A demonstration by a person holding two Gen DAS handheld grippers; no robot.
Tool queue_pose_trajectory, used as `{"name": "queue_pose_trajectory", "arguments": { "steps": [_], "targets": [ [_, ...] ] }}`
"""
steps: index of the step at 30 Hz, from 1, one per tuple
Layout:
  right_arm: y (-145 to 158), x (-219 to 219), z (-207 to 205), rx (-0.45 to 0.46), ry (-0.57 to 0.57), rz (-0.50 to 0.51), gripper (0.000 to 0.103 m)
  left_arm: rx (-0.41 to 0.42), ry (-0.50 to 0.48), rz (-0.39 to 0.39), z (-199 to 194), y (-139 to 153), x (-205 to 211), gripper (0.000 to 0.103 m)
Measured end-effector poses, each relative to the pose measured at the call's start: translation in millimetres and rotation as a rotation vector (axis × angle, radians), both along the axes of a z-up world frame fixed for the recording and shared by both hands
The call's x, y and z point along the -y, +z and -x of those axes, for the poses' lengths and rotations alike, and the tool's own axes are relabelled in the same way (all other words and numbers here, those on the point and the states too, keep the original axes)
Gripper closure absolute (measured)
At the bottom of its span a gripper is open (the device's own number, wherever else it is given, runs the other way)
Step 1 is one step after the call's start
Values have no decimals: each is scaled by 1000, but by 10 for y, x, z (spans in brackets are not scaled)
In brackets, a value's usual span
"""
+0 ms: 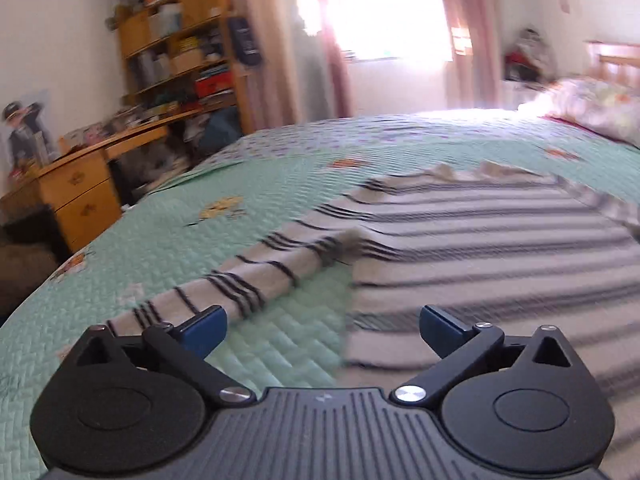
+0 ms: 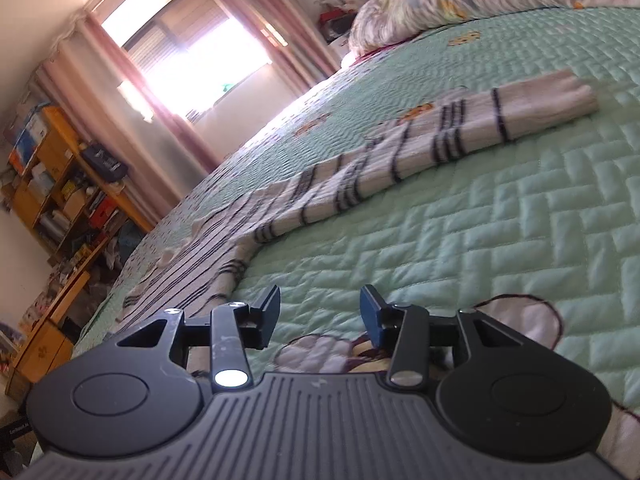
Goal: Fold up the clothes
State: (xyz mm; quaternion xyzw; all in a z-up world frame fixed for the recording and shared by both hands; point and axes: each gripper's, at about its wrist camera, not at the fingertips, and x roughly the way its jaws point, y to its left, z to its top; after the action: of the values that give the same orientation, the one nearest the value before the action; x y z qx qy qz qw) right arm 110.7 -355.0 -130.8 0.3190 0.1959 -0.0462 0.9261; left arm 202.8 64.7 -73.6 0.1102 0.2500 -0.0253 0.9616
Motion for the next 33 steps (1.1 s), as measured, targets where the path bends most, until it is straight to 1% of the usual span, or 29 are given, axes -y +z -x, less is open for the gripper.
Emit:
{"name": "queue_pose_trajectory", "arguments": {
  "steps": [1,2,3,4,5,6,7,9,10,11,14,16,17,18,19,20,22,23,24,26,27,29,31,33],
  "targets": [
    [90,-184,-18,11,73,37,55,-24,-44,-38,63,-86,106,1],
    [181,-367,-35,23,146,74,54,-49,-66,-83,110,-192,172,1],
    [228,-599,-55,12,219,125,50,-73,-88,-128,158,-297,238,1],
    [252,-857,-77,-10,294,183,46,-85,-82,-161,200,-388,256,2],
    [276,-1114,-98,-33,368,240,45,-97,-77,-193,244,-476,273,2],
    [264,-1327,-110,-62,426,294,45,-83,-73,-192,330,-484,225,1],
    [227,-1442,-82,-92,453,350,45,-70,-68,-190,415,-491,176,1],
    [148,-1596,10,-147,483,468,45,-80,-68,-197,518,-492,38,1],
    [130,-1605,99,-153,493,516,45,-80,-72,-192,584,-489,-74,0],
    [131,-1554,209,-155,498,542,45,-81,-76,-187,651,-486,-186,0],
    [138,-1317,548,-175,508,582,41,-105,-36,-87,805,-425,-546,0],
    [175,-1199,755,-202,478,598,40,-105,2,-34,927,-332,-713,1],
    [198,-1151,853,-217,460,606,39,-80,13,-26,1008,-263,-720,2],
    [233,-1137,929,-223,433,609,34,-55,23,-19,1090,-194,-727,3],
    [275,-1141,992,-224,401,611,34,-31,33,-12,1171,-125,-732,3],
    [316,-1171,1044,-208,388,607,34,-14,1,14,1235,-68,-664,2],
    [387,-1320,1081,-152,420,593,34,19,-64,63,1363,44,-528,1],
    [412,-1432,1076,-119,445,595,33,-5,-76,57,1389,-17,-498,1],
    [414,-1557,1055,-93,473,604,30,-29,-88,52,1414,-77,-469,1],
    [358,-1791,961,-91,528,638,29,-77,-113,40,1465,-199,-409,1],
    [307,-1866,923,-108,548,657,29,-101,-125,35,1491,-260,-379,1],
    [185,-1879,920,-165,556,702,29,-149,-150,23,1542,-381,-320,1],
    [139,-1721,1029,-177,555,691,26,-197,-174,13,1593,-501,-263,1],
    [161,-1506,1152,-198,539,652,26,-249,-131,72,1628,-494,-467,0]
  ]
}}
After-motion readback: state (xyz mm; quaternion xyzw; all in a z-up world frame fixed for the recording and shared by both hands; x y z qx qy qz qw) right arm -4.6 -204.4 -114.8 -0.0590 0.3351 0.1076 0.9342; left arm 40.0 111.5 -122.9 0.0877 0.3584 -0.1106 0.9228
